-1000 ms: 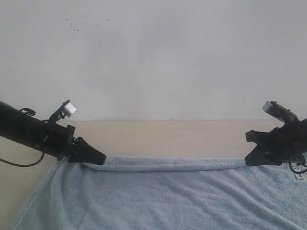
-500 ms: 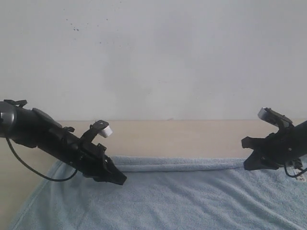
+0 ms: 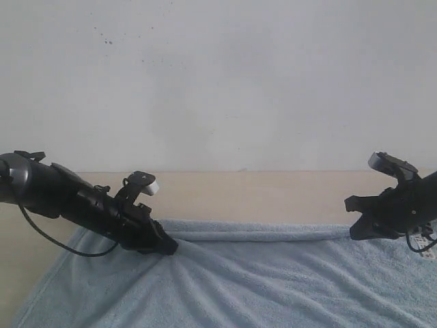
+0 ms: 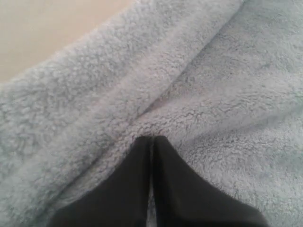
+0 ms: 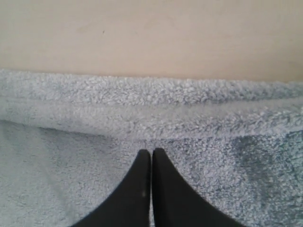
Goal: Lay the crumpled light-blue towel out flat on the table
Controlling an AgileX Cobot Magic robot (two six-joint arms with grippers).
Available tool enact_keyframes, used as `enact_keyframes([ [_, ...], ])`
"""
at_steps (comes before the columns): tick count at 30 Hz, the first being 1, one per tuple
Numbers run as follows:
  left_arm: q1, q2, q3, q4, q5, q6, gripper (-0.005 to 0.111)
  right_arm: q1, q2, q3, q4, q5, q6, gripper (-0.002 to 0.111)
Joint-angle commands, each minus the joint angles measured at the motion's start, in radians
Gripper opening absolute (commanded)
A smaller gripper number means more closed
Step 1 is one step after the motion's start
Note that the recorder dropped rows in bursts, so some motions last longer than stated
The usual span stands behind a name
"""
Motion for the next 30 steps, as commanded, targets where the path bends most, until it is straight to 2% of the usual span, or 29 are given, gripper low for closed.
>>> enact_keyframes([
  [1,0.0,0.025,-0.005,0.01,-0.109,0.009,0.004,0.0,-0.004,-0.003,-0.007,0.058,-0.05,0.0],
  [7,0.0,0.025,-0.005,0.019,0.125,0.092,0.004,0.026,-0.008,-0.003,0.096,0.31,-0.132,0.0],
  [11,0.0,0.025,-0.005,0.035,0.219,0.084,0.004,0.15,-0.008,-0.003,0.07,0.403,-0.092,0.0],
  [17,0.002,0.025,-0.005,0.024,0.216,0.053,0.004,0.409,-0.008,-0.003,-0.114,0.322,0.024,0.0],
  [21,0.002,0.025,-0.005,0.01,0.169,0.06,0.004,0.538,-0.008,-0.003,-0.172,0.262,0.043,0.0],
  [26,0.002,0.025,-0.005,-0.009,0.142,0.064,0.004,0.638,-0.006,-0.001,-0.198,0.24,0.041,0.0],
  [30,0.002,0.025,-0.005,-0.019,0.139,0.081,0.004,0.675,-0.005,0.033,-0.27,0.116,0.098,0.0],
])
